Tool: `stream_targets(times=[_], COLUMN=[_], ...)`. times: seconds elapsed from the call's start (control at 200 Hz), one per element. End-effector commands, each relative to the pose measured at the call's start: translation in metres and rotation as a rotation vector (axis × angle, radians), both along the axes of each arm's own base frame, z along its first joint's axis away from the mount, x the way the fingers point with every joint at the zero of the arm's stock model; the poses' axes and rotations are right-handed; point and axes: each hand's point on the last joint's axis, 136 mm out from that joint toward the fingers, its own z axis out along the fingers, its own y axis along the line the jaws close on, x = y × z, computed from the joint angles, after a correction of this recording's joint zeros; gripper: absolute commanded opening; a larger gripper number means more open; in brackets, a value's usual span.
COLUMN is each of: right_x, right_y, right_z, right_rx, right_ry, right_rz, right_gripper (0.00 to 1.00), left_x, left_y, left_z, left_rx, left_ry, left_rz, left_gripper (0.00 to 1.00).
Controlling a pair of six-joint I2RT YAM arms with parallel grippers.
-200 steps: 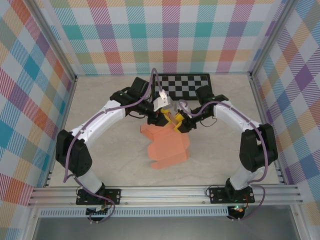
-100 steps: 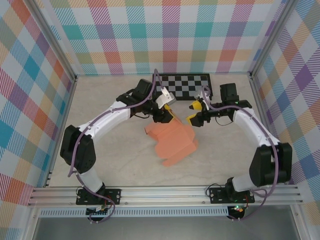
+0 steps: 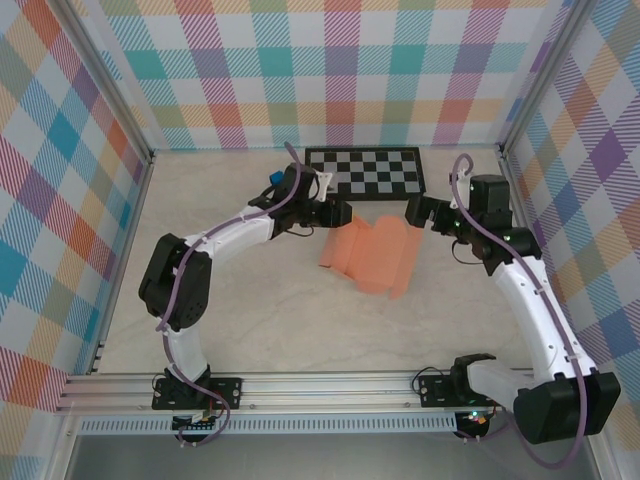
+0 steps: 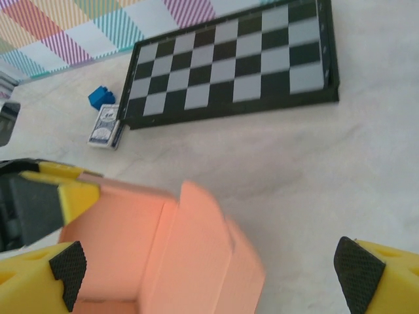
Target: Fold the paper box
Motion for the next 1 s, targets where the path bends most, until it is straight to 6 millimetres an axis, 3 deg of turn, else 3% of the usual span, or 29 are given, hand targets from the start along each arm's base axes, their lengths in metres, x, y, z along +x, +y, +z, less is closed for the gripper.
stream_targets(times=[0.0,0.17,0.275,0.39,0.56,0.685,0.87,0.995], right_x=[-0.034,-0.047,-0.044,-0.037,-0.027,-0.017,-0.006,-0.004], right_y=[0.014,0.021,0.023,0.029,0.025,0.037,0.047,0.058], right_z=[-0.038,-0.070,-0.081,-0.095,-0.120,-0.114,-0.099,-0.094], right_rx=[0.109,0.093,0.095,0.123,0.073,0.110,0.095,0.047], right_ry=[0.292,0.475,0.520,0.572,0.620,0.588,0.571,0.545], right_rz=[0.021,0.094,0.096,0.106,0.109,0.179,0.271,0.347], right_gripper=[0.97,0.89,0.87,0.78,0.78,0.67,0.33,0.25], left_x=[0.019,0.022,0.019,0.017,0.014,0.012,0.011,0.011], left_y=[0.006,0.019,0.019,0.025,0.031,0.036,0.037,0.036], left_z=[0.018,-0.006,-0.014,-0.023,-0.039,-0.052,-0.068,-0.072], left_rx=[-0.137,-0.179,-0.209,-0.214,-0.223,-0.206,-0.208,-0.213], left_ry=[0.043,0.085,0.101,0.114,0.135,0.142,0.171,0.180], left_rz=[0.172,0.284,0.297,0.331,0.366,0.387,0.411,0.421], left_gripper=[0.30,0.30,0.30,0.30,0.30,0.30,0.31,0.34])
